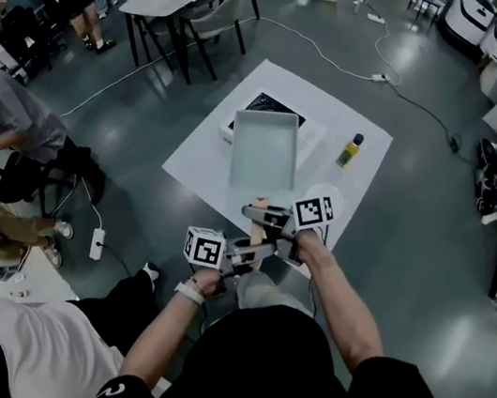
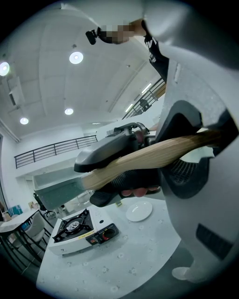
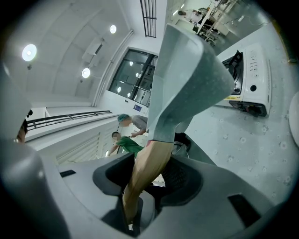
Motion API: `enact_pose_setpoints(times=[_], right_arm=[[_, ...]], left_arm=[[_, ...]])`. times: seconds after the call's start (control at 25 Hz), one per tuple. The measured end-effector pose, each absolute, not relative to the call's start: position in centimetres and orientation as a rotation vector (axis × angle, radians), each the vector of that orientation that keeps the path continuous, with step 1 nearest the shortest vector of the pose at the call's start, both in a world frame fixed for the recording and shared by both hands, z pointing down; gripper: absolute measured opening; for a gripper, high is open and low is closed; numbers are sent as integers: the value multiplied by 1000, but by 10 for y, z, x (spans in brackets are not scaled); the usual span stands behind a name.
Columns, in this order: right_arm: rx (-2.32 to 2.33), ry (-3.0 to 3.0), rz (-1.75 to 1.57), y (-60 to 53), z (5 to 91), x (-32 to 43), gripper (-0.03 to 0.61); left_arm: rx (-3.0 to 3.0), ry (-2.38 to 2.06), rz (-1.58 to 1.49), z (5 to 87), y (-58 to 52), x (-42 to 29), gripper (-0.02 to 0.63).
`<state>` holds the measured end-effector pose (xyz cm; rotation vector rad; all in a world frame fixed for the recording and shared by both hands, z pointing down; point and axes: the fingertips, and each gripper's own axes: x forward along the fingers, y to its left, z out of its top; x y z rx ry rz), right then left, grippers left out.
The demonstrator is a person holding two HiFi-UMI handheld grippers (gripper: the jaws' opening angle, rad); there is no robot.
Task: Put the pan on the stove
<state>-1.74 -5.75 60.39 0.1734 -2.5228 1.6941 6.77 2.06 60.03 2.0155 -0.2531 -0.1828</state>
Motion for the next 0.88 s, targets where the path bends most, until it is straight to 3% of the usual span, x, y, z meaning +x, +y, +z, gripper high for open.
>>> enact_pose_setpoints(times=[0.16, 0.88], right_arm=[[43, -2635, 1663, -78, 587, -37, 169], [306, -2504, 1786, -178, 610, -70, 169]], left_arm=[[2016, -240, -184, 598, 0, 57, 80], [2011, -170, -118, 602, -95, 6, 80]])
